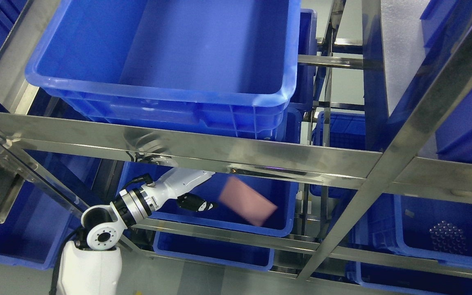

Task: Place storage box into left shelf container
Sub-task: 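Release the pink box and withdraw the left hand from the bin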

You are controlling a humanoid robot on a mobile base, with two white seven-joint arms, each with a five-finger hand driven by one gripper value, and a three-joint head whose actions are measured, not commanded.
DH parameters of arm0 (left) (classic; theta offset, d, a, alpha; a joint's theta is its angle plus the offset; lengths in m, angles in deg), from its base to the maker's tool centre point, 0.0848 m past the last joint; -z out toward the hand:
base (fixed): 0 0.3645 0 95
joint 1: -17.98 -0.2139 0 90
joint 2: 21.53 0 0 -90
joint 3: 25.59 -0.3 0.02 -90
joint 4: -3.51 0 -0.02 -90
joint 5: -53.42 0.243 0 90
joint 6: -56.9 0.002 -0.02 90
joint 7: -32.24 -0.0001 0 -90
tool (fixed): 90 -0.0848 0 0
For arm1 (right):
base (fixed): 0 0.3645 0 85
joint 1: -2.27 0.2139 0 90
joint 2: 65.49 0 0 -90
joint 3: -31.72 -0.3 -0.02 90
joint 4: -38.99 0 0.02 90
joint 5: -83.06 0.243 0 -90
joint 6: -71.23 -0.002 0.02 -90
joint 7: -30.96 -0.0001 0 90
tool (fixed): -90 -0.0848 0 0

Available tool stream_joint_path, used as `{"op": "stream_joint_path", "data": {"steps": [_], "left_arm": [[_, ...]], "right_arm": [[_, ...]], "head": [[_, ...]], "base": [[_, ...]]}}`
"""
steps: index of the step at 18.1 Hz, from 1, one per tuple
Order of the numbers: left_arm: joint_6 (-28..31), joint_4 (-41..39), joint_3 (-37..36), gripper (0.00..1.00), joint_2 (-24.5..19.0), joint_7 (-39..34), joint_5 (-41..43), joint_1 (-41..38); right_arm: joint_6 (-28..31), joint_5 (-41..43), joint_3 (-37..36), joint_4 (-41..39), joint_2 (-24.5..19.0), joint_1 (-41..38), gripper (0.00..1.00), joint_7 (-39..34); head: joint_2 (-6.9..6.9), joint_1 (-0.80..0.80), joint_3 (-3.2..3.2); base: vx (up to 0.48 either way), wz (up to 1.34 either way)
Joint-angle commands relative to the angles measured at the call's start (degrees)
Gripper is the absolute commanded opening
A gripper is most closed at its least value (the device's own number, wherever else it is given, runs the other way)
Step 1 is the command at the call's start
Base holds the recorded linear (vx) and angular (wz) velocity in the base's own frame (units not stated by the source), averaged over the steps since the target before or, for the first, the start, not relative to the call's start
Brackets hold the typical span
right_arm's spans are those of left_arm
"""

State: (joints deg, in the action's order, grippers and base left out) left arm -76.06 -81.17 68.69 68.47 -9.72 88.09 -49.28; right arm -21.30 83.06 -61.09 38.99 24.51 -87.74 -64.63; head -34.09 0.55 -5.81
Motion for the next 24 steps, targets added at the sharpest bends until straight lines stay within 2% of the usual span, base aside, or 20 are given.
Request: {"op": "stream_joint_path", "data": {"steps": [1,3,7,11,14,16,18,24], "left_arm": [[1.38,1.63,-9.72,0.92,-1.00,-4.34,-14.33,-5.06],[2.00,1.54,-10.61,1.00,-1.00,-9.94,-18.74,-9.97],[2.09,1.27,-9.03,1.00,-1.00,-21.55,-25.34,-16.49],[2.26,-0.30,-4.39,1.00,-1.00,-29.74,-26.76,-19.83],[4.09,-0.31,0.54,1.00,-1.00,-30.37,-29.91,-21.07],[10.40,-0.31,3.88,1.00,-1.00,-30.37,-34.73,-21.07],[14.29,-0.31,5.99,1.00,-1.00,-30.45,-35.90,-20.90],[16.15,-0.31,9.60,1.00,-1.00,-30.45,-35.90,-20.03]], "right_arm": [[-0.02,0.18,0.00,-1.00,1.00,-1.48,1.00,-9.97],[-0.02,0.18,0.00,-1.00,1.00,-1.48,1.00,-9.97],[-0.02,0.18,0.00,-1.00,1.00,-1.48,1.00,-9.97],[-0.02,0.18,0.00,-1.00,1.00,-1.48,1.00,-9.97],[-0.02,0.18,0.00,-1.00,1.00,-1.48,1.00,-9.97],[-0.02,0.18,0.00,-1.00,1.00,-1.48,1.00,-9.97],[-0.02,0.18,0.00,-1.00,1.00,-1.48,1.00,-9.97],[-0.02,0.18,0.00,-1.00,1.00,-1.48,1.00,-9.97]], "head": [[0.00,0.00,0.00],[0.00,0.00,0.00],[0.00,0.00,0.00],[0.00,0.00,0.00],[0.00,0.00,0.00],[0.00,0.00,0.00],[0.00,0.00,0.00],[0.00,0.00,0.00]], "base": [[0.000,0.00],[0.000,0.00],[0.000,0.00],[-0.020,-0.03],[-0.050,-0.14],[-0.076,-0.21],[-0.106,-0.19],[-0.177,-0.11]]}}
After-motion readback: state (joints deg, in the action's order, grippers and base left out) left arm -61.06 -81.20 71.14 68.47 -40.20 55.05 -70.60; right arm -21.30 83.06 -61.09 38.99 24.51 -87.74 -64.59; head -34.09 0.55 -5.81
